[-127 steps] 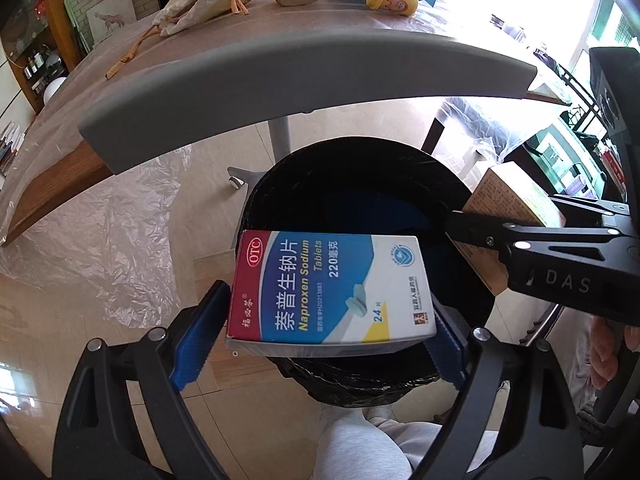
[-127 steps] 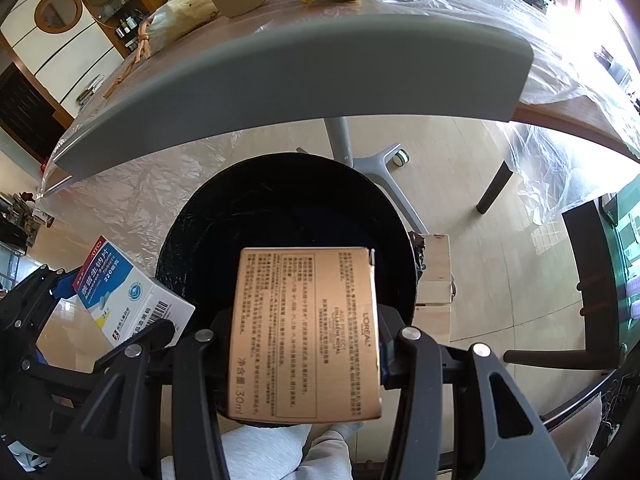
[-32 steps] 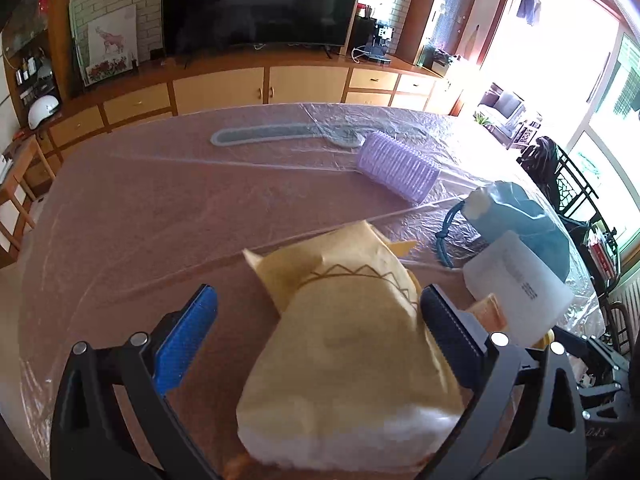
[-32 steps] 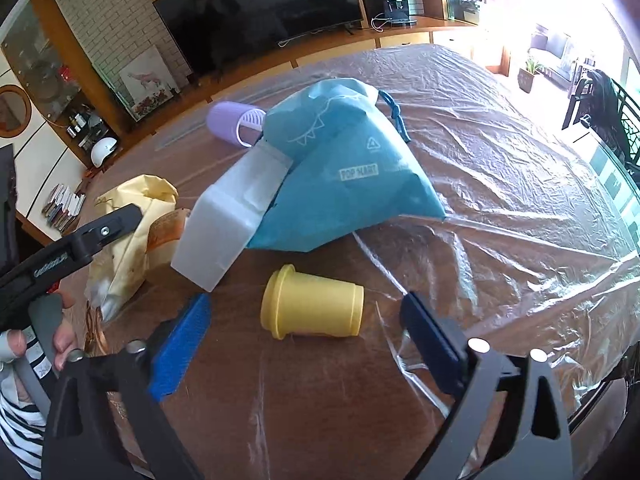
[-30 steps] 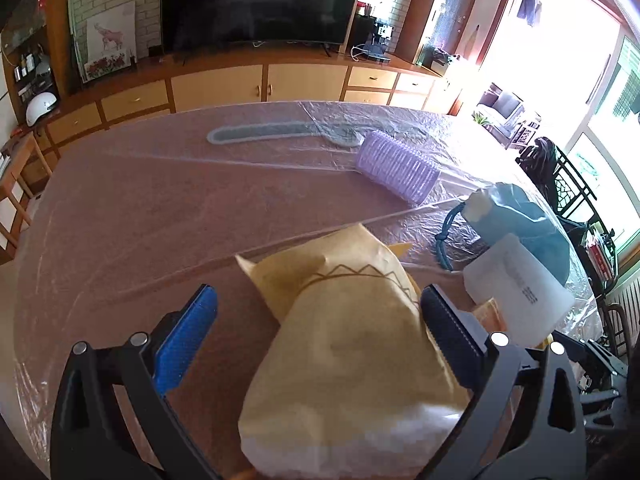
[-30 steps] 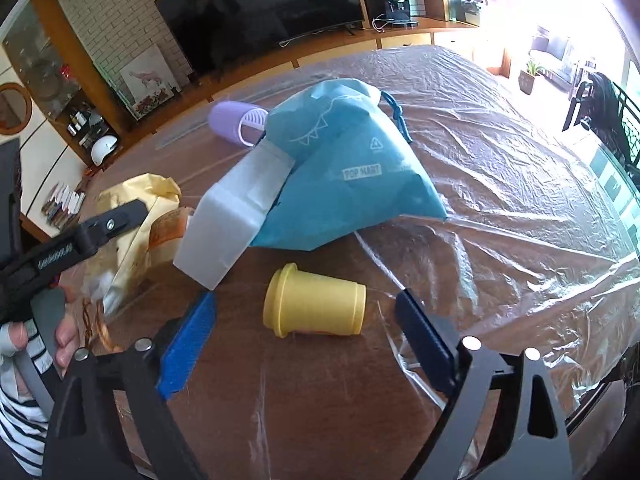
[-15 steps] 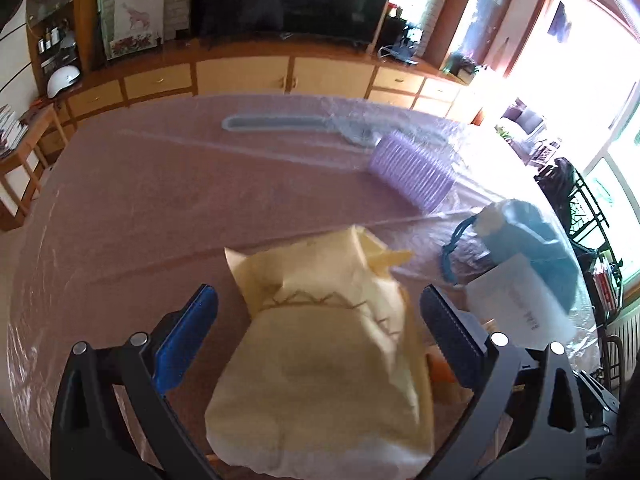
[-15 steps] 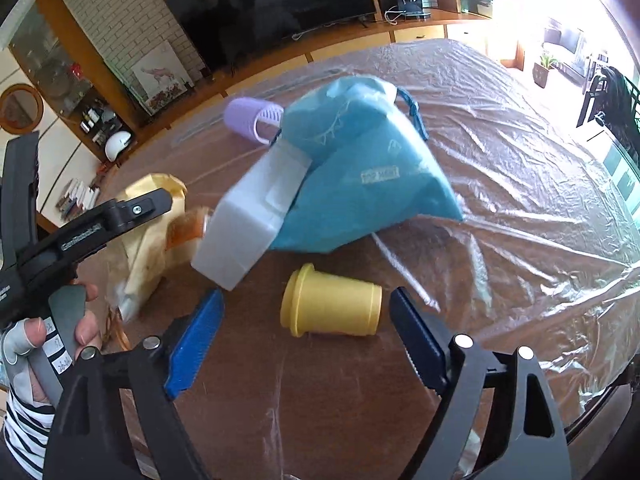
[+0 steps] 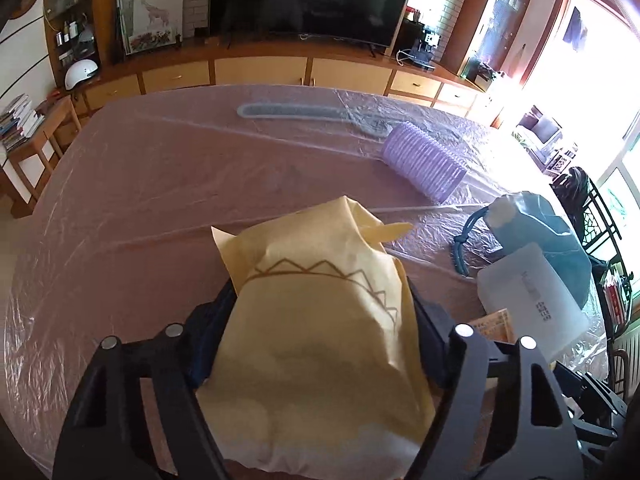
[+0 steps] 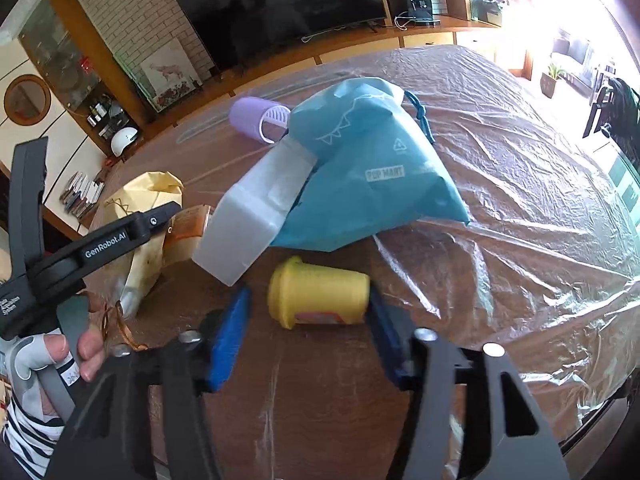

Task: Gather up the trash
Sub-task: 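Close the left tool on the paper bag while the right tool grasps the yellow cup, then carry the paper bag in the left tool and yellow cup in the right tool to the bin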

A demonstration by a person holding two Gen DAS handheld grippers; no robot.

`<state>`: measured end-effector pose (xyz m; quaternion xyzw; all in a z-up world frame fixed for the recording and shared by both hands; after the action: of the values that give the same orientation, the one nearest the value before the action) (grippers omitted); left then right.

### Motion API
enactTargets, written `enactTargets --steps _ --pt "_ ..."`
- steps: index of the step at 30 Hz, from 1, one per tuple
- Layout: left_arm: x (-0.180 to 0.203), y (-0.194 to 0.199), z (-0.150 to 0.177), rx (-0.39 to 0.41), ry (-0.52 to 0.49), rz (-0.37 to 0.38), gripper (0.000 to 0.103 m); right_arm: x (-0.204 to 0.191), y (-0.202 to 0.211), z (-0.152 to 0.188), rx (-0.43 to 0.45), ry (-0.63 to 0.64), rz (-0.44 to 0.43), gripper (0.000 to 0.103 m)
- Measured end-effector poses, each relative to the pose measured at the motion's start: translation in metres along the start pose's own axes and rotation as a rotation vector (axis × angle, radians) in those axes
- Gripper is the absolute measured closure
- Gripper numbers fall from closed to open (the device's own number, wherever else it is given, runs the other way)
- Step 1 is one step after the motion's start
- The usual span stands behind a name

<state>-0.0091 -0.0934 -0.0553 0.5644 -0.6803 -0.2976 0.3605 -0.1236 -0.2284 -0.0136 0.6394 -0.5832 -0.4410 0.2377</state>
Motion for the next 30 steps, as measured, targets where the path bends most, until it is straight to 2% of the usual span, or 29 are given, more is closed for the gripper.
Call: enactTargets --steps 2,10,20,30 --pt "0.001 0.003 0.003 0.006 -0.008 -0.004 0.028 -0.002 0.0 0.0 -0.002 0.014 -0.002 0.059" --pt "0.003 0.011 0.009 0.018 -0.012 0.001 0.032 -0.009 0.004 0.004 0.001 0.076 0.004 0.059" --pt "0.006 0.029 0.023 0.017 -0.033 0.033 0.037 -0.001 0.018 0.017 -0.003 0.038 -0.018 0.059" --pt "0.008 0.049 0.033 0.023 -0.066 0.068 0.041 -0.01 0.029 0.014 0.022 0.062 -0.017 0.059"
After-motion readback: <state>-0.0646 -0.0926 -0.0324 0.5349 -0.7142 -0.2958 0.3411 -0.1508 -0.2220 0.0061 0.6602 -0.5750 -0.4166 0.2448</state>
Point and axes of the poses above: each gripper's, at about its wrist camera, not at the fingertips, and y roughly against the way its jaws point, x to its right, z to its underside, the point moved 10 cm from there along -y, roughly the way its jaws point
